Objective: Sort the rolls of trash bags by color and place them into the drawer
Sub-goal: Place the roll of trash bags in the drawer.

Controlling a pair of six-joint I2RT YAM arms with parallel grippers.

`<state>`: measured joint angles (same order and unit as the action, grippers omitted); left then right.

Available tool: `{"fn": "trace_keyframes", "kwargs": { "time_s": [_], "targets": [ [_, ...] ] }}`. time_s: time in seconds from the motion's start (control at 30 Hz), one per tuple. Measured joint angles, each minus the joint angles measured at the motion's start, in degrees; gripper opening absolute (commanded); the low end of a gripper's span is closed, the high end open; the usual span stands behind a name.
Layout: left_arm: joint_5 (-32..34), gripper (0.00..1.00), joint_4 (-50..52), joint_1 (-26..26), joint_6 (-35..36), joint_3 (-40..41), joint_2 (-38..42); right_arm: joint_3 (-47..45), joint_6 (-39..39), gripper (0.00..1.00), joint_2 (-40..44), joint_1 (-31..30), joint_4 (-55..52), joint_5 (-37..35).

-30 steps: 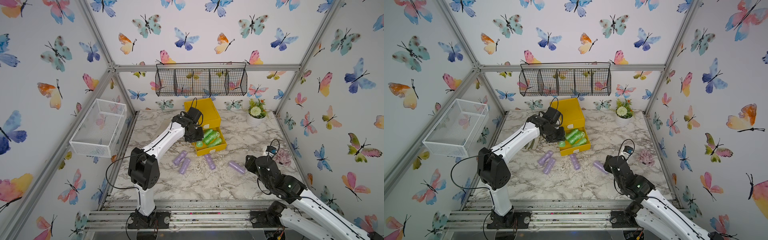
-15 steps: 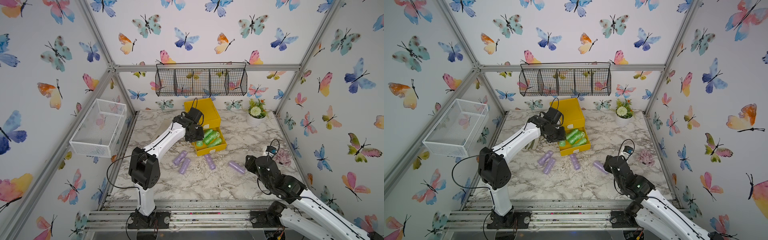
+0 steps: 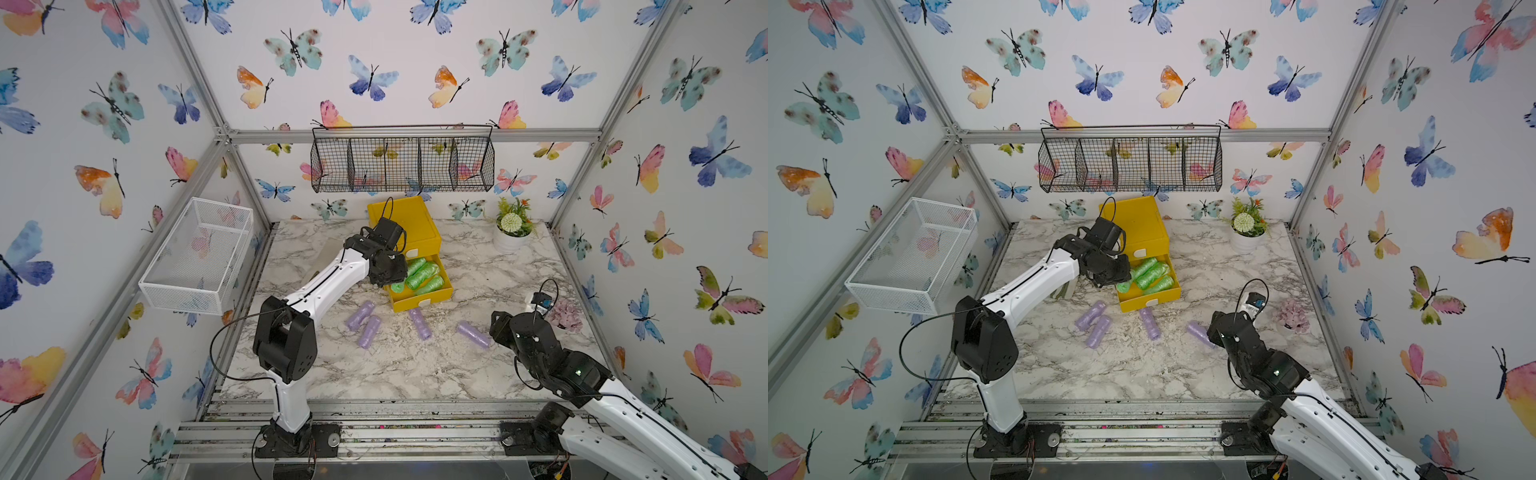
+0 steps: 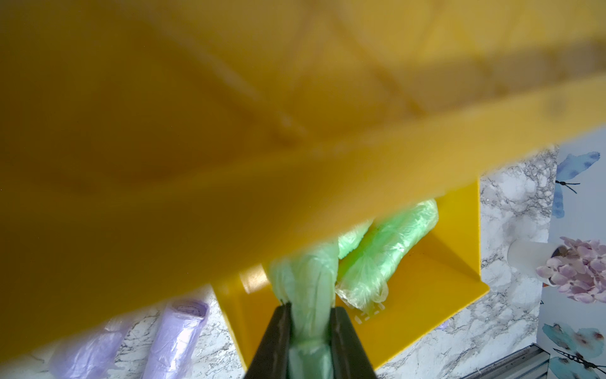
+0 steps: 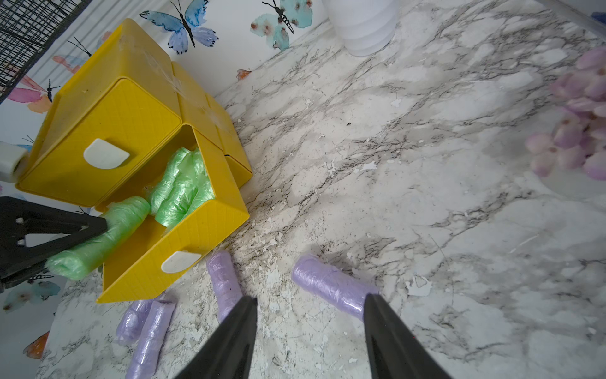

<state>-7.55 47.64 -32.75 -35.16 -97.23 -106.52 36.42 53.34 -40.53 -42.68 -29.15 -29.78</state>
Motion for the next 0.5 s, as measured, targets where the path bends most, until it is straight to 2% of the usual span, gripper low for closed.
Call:
{"fn": "trace_keyframes", "kwargs": {
  "time_s": [0.13, 0.5],
  "targets": [
    [1.1, 0.11, 0.0, 0.0, -0.5, 0.3, 0.2, 0.0, 0.0, 0.57, 0.0, 0.0, 0.0, 0.0],
    [6.0, 0.11, 3.7, -1.3, -5.2, 1.4, 2.1, -0.3, 0.0, 0.58, -0.4, 0.0, 0.0, 0.1]
  ]
}}
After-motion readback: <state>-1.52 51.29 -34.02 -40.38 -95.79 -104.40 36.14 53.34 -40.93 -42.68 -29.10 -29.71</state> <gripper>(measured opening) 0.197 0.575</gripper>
